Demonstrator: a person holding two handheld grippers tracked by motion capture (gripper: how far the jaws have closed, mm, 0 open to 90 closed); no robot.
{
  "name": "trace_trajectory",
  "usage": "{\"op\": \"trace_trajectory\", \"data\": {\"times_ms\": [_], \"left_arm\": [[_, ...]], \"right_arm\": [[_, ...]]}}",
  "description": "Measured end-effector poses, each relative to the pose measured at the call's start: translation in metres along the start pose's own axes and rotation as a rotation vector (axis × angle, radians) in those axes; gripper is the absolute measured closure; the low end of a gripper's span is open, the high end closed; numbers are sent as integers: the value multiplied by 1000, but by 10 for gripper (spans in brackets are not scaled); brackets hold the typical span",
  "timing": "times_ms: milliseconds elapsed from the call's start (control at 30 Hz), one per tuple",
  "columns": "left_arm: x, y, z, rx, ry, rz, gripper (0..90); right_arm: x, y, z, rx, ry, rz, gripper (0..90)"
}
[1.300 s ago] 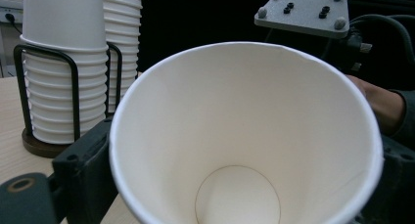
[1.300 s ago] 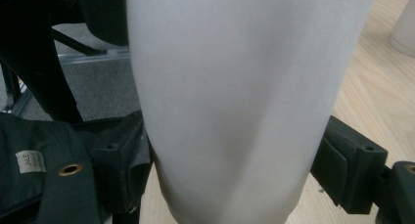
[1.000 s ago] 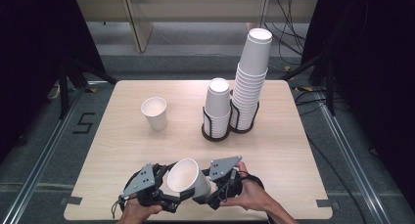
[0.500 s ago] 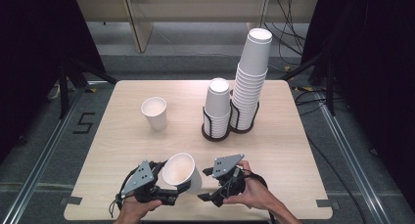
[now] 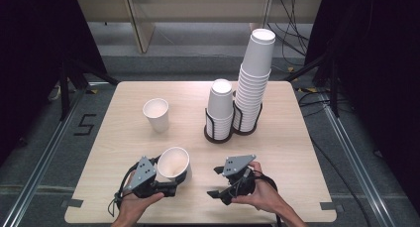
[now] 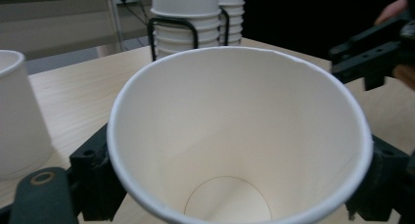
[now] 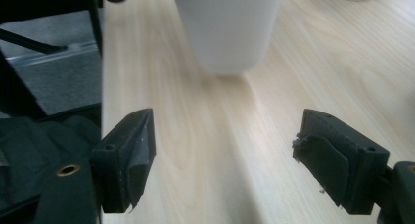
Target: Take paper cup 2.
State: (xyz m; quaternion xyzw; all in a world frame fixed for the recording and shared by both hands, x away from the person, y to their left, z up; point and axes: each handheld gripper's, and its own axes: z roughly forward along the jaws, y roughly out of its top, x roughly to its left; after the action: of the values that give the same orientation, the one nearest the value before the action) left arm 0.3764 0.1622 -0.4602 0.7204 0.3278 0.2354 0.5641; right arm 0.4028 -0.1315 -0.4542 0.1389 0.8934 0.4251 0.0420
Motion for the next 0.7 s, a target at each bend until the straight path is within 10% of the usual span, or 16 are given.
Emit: {"op": "trace_trajectory", "data": {"times_ms": [700], "left_arm": [[60,0,4,31,223,-20,136]], "right_arm": [[-16,-26,-30,-17,-112,96,237]]}}
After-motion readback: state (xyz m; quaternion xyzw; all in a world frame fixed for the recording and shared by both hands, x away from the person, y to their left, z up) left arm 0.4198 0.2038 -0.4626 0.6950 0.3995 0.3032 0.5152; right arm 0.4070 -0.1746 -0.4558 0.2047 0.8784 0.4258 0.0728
